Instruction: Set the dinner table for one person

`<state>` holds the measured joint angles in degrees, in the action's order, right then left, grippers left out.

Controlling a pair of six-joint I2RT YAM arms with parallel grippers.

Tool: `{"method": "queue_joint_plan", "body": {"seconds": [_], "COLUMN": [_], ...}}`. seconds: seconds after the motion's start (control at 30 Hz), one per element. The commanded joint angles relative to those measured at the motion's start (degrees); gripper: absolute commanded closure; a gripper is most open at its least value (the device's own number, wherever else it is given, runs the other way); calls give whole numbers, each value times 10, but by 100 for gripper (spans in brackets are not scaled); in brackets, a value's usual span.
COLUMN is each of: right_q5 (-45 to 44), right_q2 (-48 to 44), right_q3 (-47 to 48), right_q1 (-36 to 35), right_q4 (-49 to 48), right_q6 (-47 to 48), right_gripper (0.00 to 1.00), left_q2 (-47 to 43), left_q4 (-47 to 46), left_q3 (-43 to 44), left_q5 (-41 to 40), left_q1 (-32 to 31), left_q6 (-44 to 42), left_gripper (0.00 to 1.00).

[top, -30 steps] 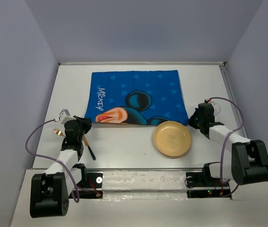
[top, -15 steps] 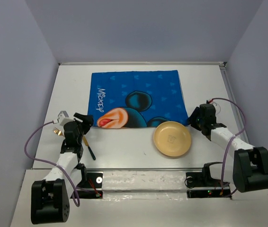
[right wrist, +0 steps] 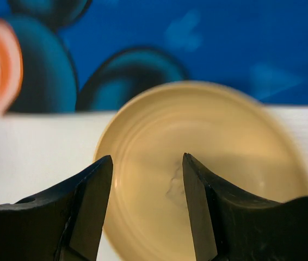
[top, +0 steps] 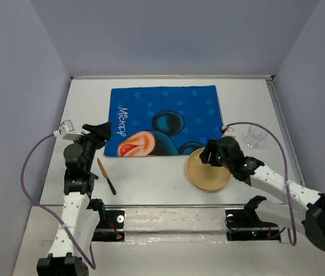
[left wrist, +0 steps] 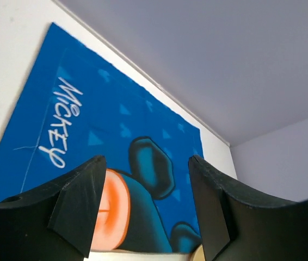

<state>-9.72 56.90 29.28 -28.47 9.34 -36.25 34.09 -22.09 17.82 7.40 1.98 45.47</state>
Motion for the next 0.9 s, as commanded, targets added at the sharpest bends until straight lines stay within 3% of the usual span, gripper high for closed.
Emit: {"method": "queue_joint_plan", "body": {"seconds": [0.0, 0.13, 0.23, 0.43, 0.47, 0.57, 0.6, 0.63, 0.87], "right_q5": [-113, -165, -188, -246, -253, -280, -288, -299, -310], "right_q2": [31, 100, 171, 299, 311, 344, 349, 349, 300], "right_q3": [26, 48, 92, 192, 199, 225, 232, 251, 375], "right_q1": [-170, -247, -300, -344, -352, -370, -385, -395, -490], "right_q4": [50, 67, 78, 167, 174, 208, 236, 256, 449], "right_q6": [-48, -80, -93, -113, -116, -127, -139, -154, -176], "right_gripper": [41, 41, 44, 54, 56, 81, 96, 100, 100], "left_q2": [-4, -11, -38, -55, -56, -62, -67, -68, -71], "left_q4": [83, 167, 207, 204, 201, 195, 192, 192, 190], "left_q3": [82, 140, 145, 138, 136, 129, 129, 129, 127], "left_q5": [118, 199, 214, 228, 234, 243, 243, 244, 247], "left_q1": [-1, -2, -2, -17, -33, -34, -34, -34, -42], "left_q6": [-66, -168, -207, -217, -216, -211, -210, -209, -207], "left_gripper": [27, 23, 20, 16, 16, 13, 12, 4, 1]}}
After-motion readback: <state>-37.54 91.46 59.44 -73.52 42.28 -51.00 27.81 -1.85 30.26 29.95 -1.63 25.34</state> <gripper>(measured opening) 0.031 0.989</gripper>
